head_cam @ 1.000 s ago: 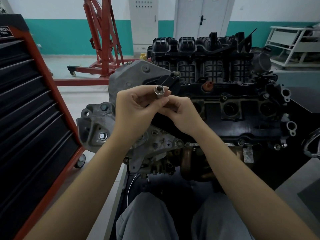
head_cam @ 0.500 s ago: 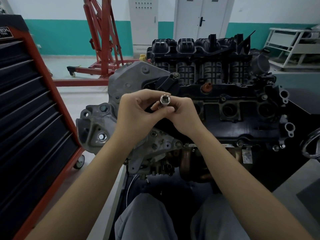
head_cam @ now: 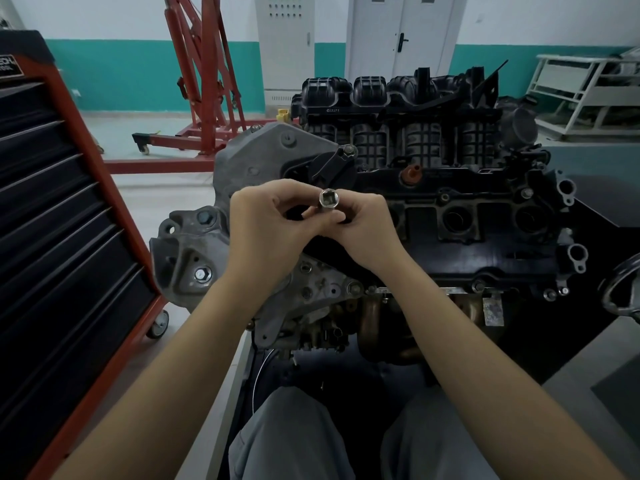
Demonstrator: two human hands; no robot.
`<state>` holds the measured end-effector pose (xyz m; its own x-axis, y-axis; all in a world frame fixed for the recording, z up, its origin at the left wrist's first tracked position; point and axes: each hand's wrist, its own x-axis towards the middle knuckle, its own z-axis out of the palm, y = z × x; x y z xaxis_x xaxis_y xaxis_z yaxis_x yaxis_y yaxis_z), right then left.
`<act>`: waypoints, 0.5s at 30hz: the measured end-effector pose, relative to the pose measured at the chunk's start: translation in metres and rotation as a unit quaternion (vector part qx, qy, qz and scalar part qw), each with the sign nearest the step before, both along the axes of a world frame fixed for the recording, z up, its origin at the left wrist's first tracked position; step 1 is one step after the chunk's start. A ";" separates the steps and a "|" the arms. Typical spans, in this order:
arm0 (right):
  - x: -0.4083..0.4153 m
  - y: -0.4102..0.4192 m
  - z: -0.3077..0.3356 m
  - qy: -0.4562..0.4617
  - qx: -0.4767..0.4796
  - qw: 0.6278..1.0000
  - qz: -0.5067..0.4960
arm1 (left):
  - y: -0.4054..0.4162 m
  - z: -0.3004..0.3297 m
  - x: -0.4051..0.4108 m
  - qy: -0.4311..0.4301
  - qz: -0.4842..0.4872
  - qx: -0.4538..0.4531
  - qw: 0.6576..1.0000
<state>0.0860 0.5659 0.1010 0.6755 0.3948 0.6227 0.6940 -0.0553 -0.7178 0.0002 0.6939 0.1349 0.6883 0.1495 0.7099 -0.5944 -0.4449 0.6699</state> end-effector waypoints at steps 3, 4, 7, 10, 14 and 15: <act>-0.001 0.000 0.001 -0.025 -0.017 0.999 0.017 | 0.000 -0.002 0.000 -0.002 -0.022 -0.036 0.999; -0.001 0.000 0.001 -0.025 -0.025 0.999 0.023 | 0.001 -0.003 0.001 0.002 -0.037 -0.050 0.998; 0.000 0.001 0.001 0.005 -0.011 1.000 0.021 | 0.003 -0.003 0.001 0.019 -0.064 -0.048 0.997; 0.000 0.000 0.000 0.001 0.001 1.000 0.007 | 0.002 -0.002 0.000 0.010 -0.048 -0.016 0.999; 0.000 0.002 0.000 -0.017 -0.009 1.000 0.014 | 0.001 -0.001 0.001 0.005 -0.046 -0.040 0.998; 0.000 0.002 0.000 -0.019 -0.018 0.999 0.018 | 0.002 -0.001 0.001 0.012 -0.059 -0.046 0.997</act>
